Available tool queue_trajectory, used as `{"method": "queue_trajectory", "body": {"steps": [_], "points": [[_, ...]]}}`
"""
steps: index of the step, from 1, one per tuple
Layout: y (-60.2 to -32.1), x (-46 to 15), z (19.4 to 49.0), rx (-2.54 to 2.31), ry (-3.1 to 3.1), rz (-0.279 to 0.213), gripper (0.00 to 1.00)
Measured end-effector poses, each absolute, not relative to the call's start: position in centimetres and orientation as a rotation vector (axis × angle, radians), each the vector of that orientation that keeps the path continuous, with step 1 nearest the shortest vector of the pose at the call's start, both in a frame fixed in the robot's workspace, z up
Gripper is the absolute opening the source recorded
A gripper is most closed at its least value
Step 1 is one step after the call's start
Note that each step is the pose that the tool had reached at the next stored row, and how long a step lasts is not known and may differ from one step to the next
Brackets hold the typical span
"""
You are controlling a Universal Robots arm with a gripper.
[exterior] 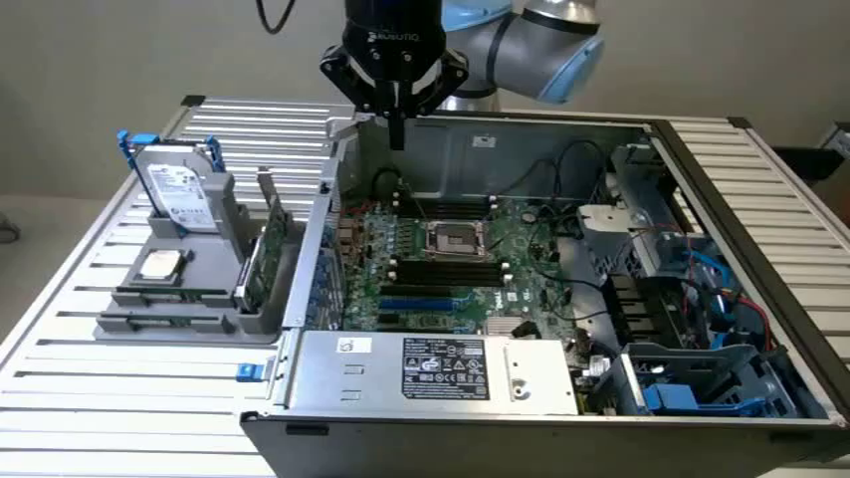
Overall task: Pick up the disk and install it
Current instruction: 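Reach for the disk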
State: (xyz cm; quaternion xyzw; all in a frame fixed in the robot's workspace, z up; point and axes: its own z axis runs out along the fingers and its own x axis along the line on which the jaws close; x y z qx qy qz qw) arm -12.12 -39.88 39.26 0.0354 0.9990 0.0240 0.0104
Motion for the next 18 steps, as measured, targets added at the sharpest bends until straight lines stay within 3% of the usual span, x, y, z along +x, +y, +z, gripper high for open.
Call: {"method": "queue_trajectory", "body": {"steps": [18], "points": [[-39.9,-13.9,39.3,0.11,3.118,0.075,0.11]]}}
